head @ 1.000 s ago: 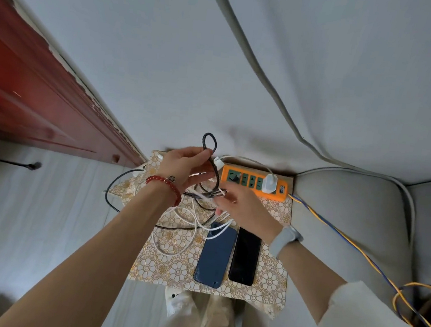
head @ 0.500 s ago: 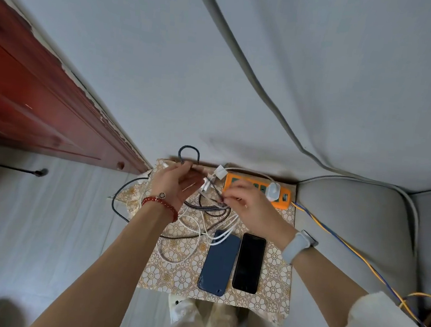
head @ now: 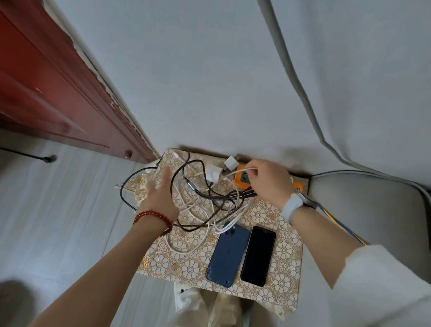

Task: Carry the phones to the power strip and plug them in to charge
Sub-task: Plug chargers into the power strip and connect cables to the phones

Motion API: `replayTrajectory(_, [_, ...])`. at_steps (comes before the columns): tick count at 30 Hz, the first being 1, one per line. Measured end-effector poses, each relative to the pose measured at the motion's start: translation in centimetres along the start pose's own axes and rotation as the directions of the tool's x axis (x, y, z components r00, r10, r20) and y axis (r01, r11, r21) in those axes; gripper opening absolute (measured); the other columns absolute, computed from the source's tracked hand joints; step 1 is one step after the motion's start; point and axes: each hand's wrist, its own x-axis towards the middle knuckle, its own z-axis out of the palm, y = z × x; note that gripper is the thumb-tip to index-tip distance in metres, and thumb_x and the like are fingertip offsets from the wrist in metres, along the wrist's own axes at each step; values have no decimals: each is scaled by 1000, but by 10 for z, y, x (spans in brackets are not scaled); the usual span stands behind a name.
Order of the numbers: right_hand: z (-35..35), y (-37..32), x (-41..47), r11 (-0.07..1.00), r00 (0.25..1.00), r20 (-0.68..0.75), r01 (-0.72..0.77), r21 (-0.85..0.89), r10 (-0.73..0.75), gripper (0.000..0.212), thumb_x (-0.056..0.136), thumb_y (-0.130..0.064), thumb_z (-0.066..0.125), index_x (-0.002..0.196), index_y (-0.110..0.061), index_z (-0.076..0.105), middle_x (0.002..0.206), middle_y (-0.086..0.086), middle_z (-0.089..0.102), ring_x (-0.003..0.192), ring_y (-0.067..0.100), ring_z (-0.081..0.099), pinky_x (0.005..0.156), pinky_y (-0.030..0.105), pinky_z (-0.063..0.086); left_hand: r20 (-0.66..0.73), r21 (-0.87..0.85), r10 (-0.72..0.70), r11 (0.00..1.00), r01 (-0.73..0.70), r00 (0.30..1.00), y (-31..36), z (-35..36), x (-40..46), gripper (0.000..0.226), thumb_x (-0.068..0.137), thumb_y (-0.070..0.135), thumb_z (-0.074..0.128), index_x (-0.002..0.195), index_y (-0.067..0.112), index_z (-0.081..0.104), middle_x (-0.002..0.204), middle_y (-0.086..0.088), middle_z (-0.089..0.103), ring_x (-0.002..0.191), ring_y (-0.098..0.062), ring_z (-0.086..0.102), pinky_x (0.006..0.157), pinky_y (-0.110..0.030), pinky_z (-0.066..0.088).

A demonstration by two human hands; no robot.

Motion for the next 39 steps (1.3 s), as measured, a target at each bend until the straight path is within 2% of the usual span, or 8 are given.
replayTrajectory(3, [-9,9,-16,959,1000,-22,1,285,5,7,86,-15,52,83,-16,58,76,1,61,54,14,50,54,23,33,-179,151,222,969,-196,959,12,-4,0,97,72,0,50,140,37,-9,154,-6,-6,140,-35,10,110,-57,24])
replayTrajectory(6, [-17,14,-24,921,1000,-16,5,390,1,6,87,-12,52,82,-14,49,78,5,56,69,24,53,59,22,37,-232,98,492,870,-483,839,41,-8,9,78,81,16,49,143,31,5,154,0,3,142,-21,2,116,-49,6])
replayTrajectory(11, [-37,20,-33,807,996,-44,-41,589,83,9,87,-15,56,81,-10,51,65,-5,44,59,8,41,54,10,33,-380,-540,-35,819,-191,924,47,-4,17,41,90,6,40,130,14,42,139,-10,41,100,-9,46,85,-23,38])
replayTrajectory(18, [-51,20,-48,868,980,187,-39,495,-62,19,92,-14,48,98,-16,66,80,5,63,77,34,60,72,43,48,-166,-503,240,814,-291,956,49,17,18,34,95,22,39,127,18,48,133,-6,52,121,-24,49,98,-35,41])
replayTrajectory(24, [-60,25,-53,852,966,225,-6,523,-131,25,89,-10,52,78,-32,59,84,-13,60,79,-5,53,78,20,40,150,-346,572,795,-499,807,105,18,11,53,92,50,17,142,31,16,155,0,13,143,-23,7,116,-49,8])
replayTrajectory(28, [-63,27,-54,867,968,205,26,498,-147,10,86,-9,57,82,-14,65,80,-12,60,78,-1,54,77,17,40,222,-205,645,764,-612,731,124,16,6,61,79,56,20,130,31,42,154,3,19,143,-20,3,115,-53,4])
replayTrajectory(34, [-55,18,-58,852,995,82,5,524,-57,13,88,-7,53,85,-3,64,74,-9,57,72,4,51,70,17,38,33,-156,558,822,-548,829,112,20,-5,47,93,38,33,70,6,57,63,-2,56,62,-20,51,61,-34,44])
replayTrajectory(39, [-59,21,-57,780,997,-32,-35,625,70,16,92,-6,45,91,0,60,70,3,54,68,17,50,62,21,39,-32,55,677,736,-675,735,76,29,2,27,93,32,40,108,25,61,104,8,64,94,-15,48,74,-34,48])
